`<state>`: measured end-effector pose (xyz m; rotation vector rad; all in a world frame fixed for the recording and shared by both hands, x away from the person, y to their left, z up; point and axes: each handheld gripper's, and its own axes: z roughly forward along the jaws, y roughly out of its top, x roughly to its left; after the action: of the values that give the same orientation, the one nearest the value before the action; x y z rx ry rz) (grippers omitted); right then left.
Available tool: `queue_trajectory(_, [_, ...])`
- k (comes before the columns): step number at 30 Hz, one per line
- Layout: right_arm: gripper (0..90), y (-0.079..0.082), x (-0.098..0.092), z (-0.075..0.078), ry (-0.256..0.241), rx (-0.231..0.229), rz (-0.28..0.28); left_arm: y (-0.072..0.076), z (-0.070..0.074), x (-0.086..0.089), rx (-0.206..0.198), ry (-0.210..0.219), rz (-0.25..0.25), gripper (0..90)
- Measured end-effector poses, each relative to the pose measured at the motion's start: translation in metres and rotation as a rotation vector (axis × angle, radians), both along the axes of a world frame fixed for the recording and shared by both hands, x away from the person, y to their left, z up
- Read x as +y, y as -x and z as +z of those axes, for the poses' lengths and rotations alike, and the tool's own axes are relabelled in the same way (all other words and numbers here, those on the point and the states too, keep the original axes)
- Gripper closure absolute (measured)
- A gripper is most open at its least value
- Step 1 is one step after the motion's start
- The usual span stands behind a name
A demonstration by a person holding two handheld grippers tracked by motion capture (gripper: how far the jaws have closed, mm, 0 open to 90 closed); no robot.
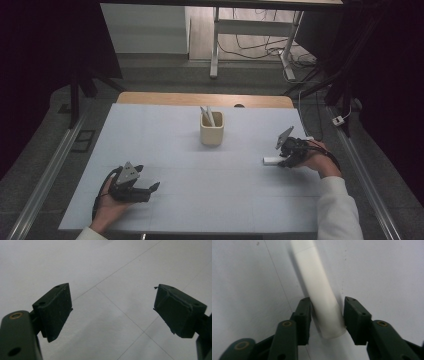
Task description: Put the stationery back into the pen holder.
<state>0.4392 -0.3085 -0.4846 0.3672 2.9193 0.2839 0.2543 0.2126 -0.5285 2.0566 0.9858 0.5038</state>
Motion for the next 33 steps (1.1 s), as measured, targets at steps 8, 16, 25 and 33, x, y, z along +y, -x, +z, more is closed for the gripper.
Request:
queue_trajectory(8, [66.5, 0.003, 0.002, 0.000, 0.012, -0.020, 0.066, 0.000, 0.000, 0.000, -0.001, -0.001, 0.001, 15.0])
queue_trajectory(16, [67.0, 0.011, 0.002, 0.011, -0.115, -0.079, 0.050, 0.000, 0.000, 0.000, -0.001, 0.000, 0.000, 15.0])
queue_trajectory(25, [67.2, 0.016, -0.004, 0.018, -0.257, -0.141, -0.030, 0.000, 0.000, -0.001, -0.002, 0.000, 0.001, 15.0])
queue_trajectory(33, [67.2, 0.027, -0.001, 0.024, -0.378, -0.130, -0.070, -0.001, -0.001, -0.002, 0.002, 0.000, 0.001, 15.0])
